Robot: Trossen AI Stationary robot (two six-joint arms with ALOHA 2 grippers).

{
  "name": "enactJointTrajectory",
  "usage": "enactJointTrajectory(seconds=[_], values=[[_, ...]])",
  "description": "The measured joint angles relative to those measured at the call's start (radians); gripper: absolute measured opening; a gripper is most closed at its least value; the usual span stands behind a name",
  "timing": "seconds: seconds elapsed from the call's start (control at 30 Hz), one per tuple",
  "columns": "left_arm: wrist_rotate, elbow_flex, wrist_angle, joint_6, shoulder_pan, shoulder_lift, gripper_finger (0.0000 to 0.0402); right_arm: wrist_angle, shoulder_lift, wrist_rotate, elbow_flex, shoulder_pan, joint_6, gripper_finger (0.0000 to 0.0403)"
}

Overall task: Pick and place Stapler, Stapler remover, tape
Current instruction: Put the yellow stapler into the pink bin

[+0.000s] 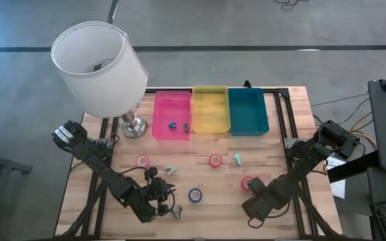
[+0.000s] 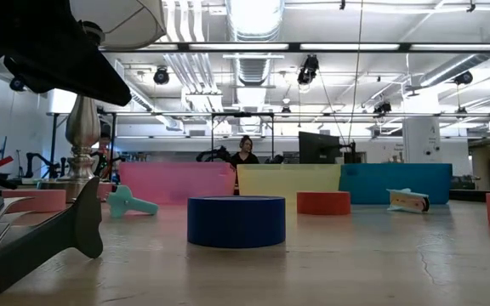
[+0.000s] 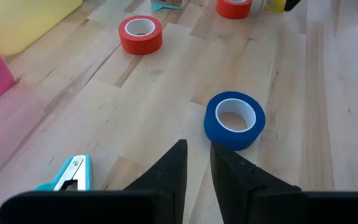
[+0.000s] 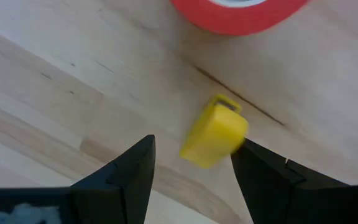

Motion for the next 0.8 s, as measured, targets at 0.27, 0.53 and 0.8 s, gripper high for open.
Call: enactJointTrajectory(seconds=[0.27,0.53,0.8], values=[[0.0,0.0,0.001,0.002,0.003,0.0,0.0073,0.067,-0.006,-0.007,-0.076,-0.021,0.0,0.0203],[0.0,0.0,0.0,0.008,0.01,0.0,0.0073,0.08,-0.003,-0.006,-0.07,-0.023,-0.073,0.0173],[-0.001,0.0,-0.001,0.025,0.01,0.0,0.0073,0.065,0.0,-0.013,-0.053,-0.034,-0.185,0.008]])
